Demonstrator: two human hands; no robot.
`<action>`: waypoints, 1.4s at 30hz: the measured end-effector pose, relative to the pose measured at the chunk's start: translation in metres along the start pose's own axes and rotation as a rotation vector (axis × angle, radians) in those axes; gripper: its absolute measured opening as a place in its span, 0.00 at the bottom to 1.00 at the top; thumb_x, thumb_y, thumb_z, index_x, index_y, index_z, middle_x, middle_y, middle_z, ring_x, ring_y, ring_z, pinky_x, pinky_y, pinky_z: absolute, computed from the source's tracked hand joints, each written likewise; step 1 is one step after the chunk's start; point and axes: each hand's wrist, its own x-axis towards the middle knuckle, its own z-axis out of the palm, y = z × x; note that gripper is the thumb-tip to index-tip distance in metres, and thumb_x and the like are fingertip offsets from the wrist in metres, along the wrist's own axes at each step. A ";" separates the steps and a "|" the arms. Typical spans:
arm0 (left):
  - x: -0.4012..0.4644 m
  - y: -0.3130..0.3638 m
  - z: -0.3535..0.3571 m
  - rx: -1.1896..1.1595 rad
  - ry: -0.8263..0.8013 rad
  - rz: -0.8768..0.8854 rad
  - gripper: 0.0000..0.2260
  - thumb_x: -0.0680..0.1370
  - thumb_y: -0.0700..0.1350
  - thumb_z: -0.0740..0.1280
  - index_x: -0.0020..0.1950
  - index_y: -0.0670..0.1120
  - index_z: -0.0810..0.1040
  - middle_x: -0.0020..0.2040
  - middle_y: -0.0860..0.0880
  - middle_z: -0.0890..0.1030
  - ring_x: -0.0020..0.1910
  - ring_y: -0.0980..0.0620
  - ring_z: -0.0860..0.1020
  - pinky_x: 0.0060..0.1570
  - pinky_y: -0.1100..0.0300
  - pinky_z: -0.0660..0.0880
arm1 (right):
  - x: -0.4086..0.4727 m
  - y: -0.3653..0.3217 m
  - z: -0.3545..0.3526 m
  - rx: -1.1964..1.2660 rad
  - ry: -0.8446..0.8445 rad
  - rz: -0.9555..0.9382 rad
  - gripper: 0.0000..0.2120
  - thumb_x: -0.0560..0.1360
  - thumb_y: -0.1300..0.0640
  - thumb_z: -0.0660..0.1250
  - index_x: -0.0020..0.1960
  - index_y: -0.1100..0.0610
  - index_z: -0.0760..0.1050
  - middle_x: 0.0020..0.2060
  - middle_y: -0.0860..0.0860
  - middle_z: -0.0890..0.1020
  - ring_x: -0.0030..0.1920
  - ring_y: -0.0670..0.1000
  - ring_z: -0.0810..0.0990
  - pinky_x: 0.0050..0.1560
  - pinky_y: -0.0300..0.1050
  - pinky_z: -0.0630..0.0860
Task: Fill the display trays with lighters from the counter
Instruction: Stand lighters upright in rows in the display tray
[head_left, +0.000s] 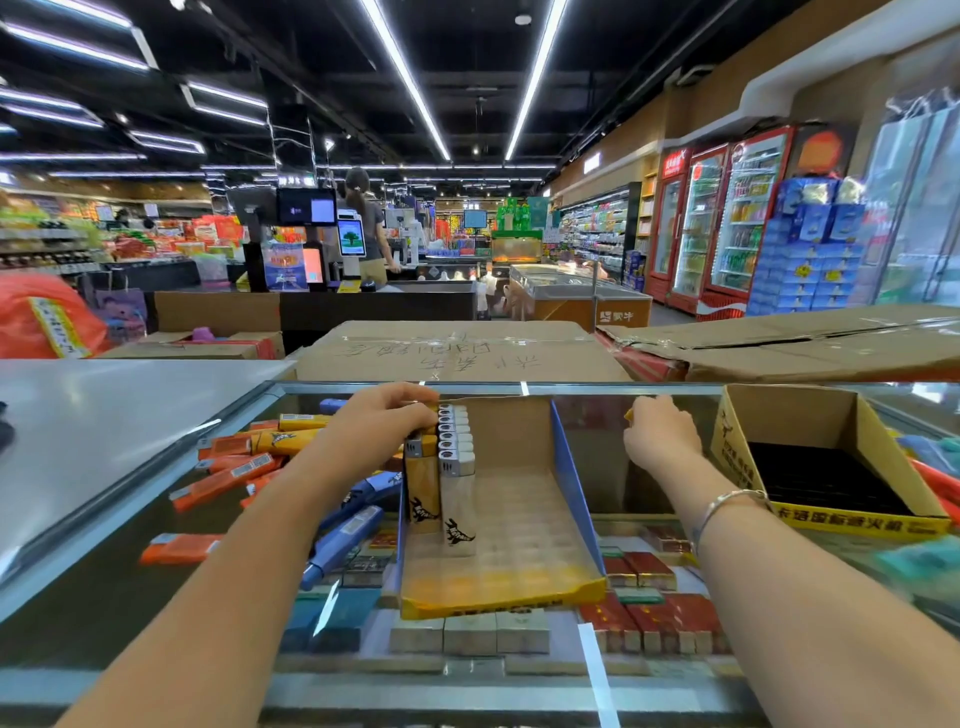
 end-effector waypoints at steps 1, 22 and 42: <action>0.000 0.000 -0.001 -0.007 0.001 -0.006 0.08 0.77 0.44 0.64 0.53 0.55 0.77 0.44 0.52 0.82 0.37 0.60 0.80 0.30 0.66 0.74 | 0.001 0.000 0.000 0.000 -0.001 0.002 0.14 0.76 0.63 0.63 0.62 0.60 0.70 0.61 0.59 0.71 0.61 0.61 0.69 0.58 0.54 0.72; 0.007 -0.011 -0.031 -0.044 -0.002 -0.086 0.07 0.74 0.42 0.68 0.49 0.53 0.81 0.43 0.49 0.84 0.44 0.50 0.81 0.36 0.58 0.79 | 0.000 -0.025 0.005 0.158 -0.074 -0.168 0.05 0.74 0.58 0.65 0.48 0.54 0.70 0.37 0.50 0.74 0.37 0.49 0.74 0.35 0.42 0.71; 0.010 -0.012 -0.017 -0.082 0.008 -0.019 0.07 0.76 0.43 0.66 0.52 0.52 0.79 0.43 0.50 0.83 0.37 0.56 0.82 0.29 0.65 0.75 | -0.006 -0.029 -0.011 0.224 -0.455 -0.152 0.13 0.71 0.59 0.70 0.52 0.56 0.70 0.47 0.55 0.77 0.45 0.51 0.78 0.45 0.45 0.80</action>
